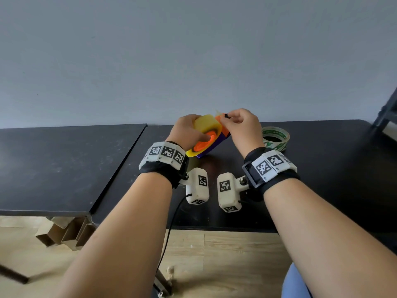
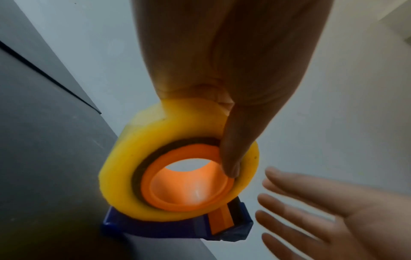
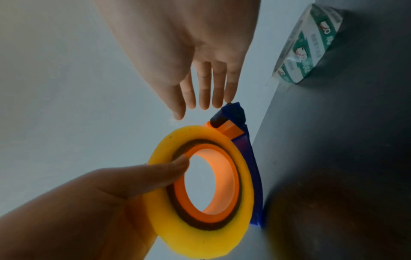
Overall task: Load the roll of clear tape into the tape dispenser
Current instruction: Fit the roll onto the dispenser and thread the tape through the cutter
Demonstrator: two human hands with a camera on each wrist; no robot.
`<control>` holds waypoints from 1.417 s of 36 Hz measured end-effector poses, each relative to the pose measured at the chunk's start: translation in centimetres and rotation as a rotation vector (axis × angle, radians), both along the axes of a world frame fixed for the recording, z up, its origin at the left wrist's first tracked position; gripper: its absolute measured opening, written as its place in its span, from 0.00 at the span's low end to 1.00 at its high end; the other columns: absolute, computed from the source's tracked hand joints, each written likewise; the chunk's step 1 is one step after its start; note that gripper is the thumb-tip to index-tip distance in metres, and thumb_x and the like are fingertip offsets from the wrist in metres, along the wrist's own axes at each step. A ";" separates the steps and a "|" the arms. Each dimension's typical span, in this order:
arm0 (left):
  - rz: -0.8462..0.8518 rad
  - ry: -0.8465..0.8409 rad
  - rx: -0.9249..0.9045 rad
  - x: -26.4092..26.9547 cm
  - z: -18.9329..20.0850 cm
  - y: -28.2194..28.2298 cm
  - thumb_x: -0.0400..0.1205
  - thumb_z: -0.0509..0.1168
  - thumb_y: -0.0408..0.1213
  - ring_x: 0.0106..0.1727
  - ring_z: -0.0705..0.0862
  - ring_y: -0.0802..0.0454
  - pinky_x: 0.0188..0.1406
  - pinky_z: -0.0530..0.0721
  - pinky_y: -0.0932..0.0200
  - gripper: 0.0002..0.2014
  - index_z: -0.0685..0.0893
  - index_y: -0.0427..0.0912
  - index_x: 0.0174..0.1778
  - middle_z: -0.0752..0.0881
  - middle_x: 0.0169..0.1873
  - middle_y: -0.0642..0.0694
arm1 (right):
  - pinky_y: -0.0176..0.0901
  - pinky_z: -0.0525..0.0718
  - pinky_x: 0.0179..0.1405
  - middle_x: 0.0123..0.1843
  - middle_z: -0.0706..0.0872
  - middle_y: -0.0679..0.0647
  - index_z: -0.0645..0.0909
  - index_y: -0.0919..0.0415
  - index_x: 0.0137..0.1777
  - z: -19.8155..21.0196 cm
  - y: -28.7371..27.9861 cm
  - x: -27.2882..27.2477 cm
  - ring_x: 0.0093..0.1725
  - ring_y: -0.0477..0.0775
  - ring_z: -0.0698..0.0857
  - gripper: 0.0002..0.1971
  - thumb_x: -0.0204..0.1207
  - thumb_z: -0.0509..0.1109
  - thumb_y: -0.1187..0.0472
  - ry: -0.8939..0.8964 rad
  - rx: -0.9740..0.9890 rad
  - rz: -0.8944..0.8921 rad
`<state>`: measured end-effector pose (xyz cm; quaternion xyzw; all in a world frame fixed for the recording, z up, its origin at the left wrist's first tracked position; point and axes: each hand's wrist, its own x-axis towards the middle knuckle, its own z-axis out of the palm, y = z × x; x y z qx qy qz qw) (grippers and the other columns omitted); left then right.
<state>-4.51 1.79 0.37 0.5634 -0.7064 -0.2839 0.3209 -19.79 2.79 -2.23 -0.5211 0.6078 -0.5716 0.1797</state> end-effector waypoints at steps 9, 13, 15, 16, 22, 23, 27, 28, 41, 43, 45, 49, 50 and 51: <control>-0.059 -0.101 -0.062 -0.1 -0.4 0.2 0.70 0.76 0.33 0.53 0.79 0.50 0.48 0.76 0.57 0.30 0.78 0.50 0.69 0.81 0.53 0.50 | 0.54 0.87 0.53 0.41 0.87 0.47 0.89 0.57 0.43 0.0 -0.5 -0.5 0.47 0.53 0.88 0.05 0.76 0.71 0.58 0.090 -0.007 -0.048; -0.033 -0.168 -0.104 -0.2 -0.6 0.2 0.69 0.74 0.36 0.46 0.80 0.48 0.36 0.76 0.60 0.26 0.77 0.51 0.63 0.80 0.47 0.50 | 0.56 0.88 0.52 0.40 0.87 0.49 0.88 0.59 0.43 -0.3 -0.6 -0.7 0.46 0.55 0.88 0.07 0.77 0.70 0.58 0.082 -0.018 -0.076; -0.023 -0.222 -0.125 -0.4 -0.6 0.3 0.69 0.73 0.39 0.46 0.82 0.48 0.38 0.78 0.60 0.25 0.77 0.52 0.63 0.83 0.50 0.49 | 0.55 0.88 0.51 0.40 0.87 0.47 0.88 0.57 0.43 -0.3 -0.6 -0.6 0.46 0.54 0.87 0.07 0.77 0.70 0.57 0.089 -0.029 -0.074; -0.018 -0.257 -0.139 -0.6 -0.5 0.4 0.69 0.73 0.40 0.48 0.83 0.47 0.41 0.81 0.58 0.26 0.77 0.52 0.64 0.84 0.53 0.48 | 0.54 0.88 0.51 0.40 0.87 0.47 0.88 0.56 0.43 -0.4 -0.6 -0.5 0.46 0.54 0.87 0.06 0.77 0.70 0.57 0.090 -0.032 -0.072; 0.036 -0.434 -0.222 -1.4 -0.9 0.8 0.70 0.72 0.45 0.57 0.84 0.44 0.48 0.82 0.53 0.28 0.76 0.50 0.68 0.84 0.59 0.47 | 0.51 0.87 0.51 0.41 0.86 0.48 0.89 0.60 0.45 -0.2 -0.3 0.2 0.46 0.52 0.86 0.07 0.76 0.71 0.59 0.075 -0.058 -0.061; 0.042 -0.452 -0.223 -1.5 -1.1 0.9 0.70 0.72 0.44 0.56 0.84 0.43 0.45 0.80 0.53 0.29 0.75 0.50 0.68 0.84 0.58 0.47 | 0.51 0.86 0.52 0.42 0.86 0.49 0.89 0.61 0.46 -0.2 -0.2 0.3 0.47 0.53 0.86 0.07 0.77 0.71 0.59 0.072 -0.062 -0.058; 0.065 -0.494 -0.256 -1.7 -1.4 1.1 0.69 0.73 0.44 0.51 0.84 0.44 0.41 0.78 0.53 0.29 0.74 0.49 0.66 0.84 0.54 0.46 | 0.51 0.86 0.53 0.43 0.86 0.49 0.88 0.61 0.48 -0.3 -0.2 0.3 0.48 0.52 0.85 0.07 0.78 0.70 0.59 0.066 -0.059 -0.059; 0.067 -0.495 -0.272 -1.7 -1.4 1.2 0.69 0.72 0.45 0.51 0.84 0.44 0.41 0.79 0.53 0.28 0.75 0.49 0.65 0.84 0.54 0.47 | 0.51 0.87 0.53 0.43 0.86 0.49 0.88 0.61 0.48 -0.3 -0.2 0.2 0.48 0.51 0.85 0.07 0.78 0.70 0.59 0.065 -0.058 -0.064; 0.077 -0.566 -0.313 -2.1 -1.0 1.1 0.71 0.71 0.47 0.49 0.84 0.42 0.39 0.76 0.52 0.21 0.78 0.43 0.57 0.80 0.53 0.46 | 0.42 0.82 0.47 0.49 0.91 0.57 0.89 0.64 0.48 -0.7 -0.4 -0.7 0.49 0.56 0.87 0.09 0.79 0.69 0.60 0.021 -0.022 -0.177; 0.063 -0.565 -0.302 -2.0 -1.1 1.1 0.70 0.72 0.46 0.50 0.84 0.42 0.40 0.77 0.52 0.23 0.77 0.43 0.58 0.80 0.55 0.46 | 0.41 0.80 0.47 0.51 0.91 0.59 0.88 0.66 0.50 -0.7 -0.3 -1.1 0.51 0.57 0.87 0.10 0.79 0.69 0.61 -0.005 -0.020 -0.203; 0.057 -0.572 -0.295 -1.9 -1.1 1.1 0.70 0.73 0.46 0.50 0.84 0.42 0.40 0.77 0.52 0.24 0.77 0.43 0.59 0.80 0.55 0.47 | 0.40 0.80 0.48 0.51 0.91 0.59 0.89 0.66 0.51 -0.6 -0.2 -1.1 0.51 0.57 0.87 0.10 0.80 0.69 0.60 -0.003 -0.023 -0.202; 0.061 -0.607 -0.303 -1.9 -1.2 1.2 0.71 0.72 0.43 0.46 0.83 0.43 0.37 0.75 0.52 0.22 0.75 0.44 0.58 0.81 0.53 0.46 | 0.48 0.86 0.55 0.52 0.92 0.58 0.89 0.65 0.51 -0.3 0.0 -0.7 0.53 0.57 0.88 0.10 0.78 0.70 0.60 -0.011 -0.021 -0.193; 0.061 -0.616 -0.305 -2.0 -1.3 1.2 0.71 0.72 0.42 0.47 0.83 0.42 0.37 0.75 0.52 0.22 0.75 0.44 0.58 0.81 0.52 0.46 | 0.49 0.86 0.56 0.51 0.92 0.58 0.90 0.65 0.50 -0.2 0.0 -0.7 0.53 0.57 0.88 0.10 0.78 0.70 0.59 -0.010 -0.014 -0.192; 0.062 -0.622 -0.304 -2.0 -1.4 1.2 0.71 0.71 0.41 0.48 0.84 0.41 0.38 0.75 0.52 0.22 0.74 0.44 0.59 0.82 0.53 0.45 | 0.48 0.86 0.54 0.50 0.92 0.57 0.90 0.64 0.49 -0.2 -0.1 -0.7 0.52 0.56 0.88 0.10 0.78 0.70 0.59 -0.008 -0.004 -0.191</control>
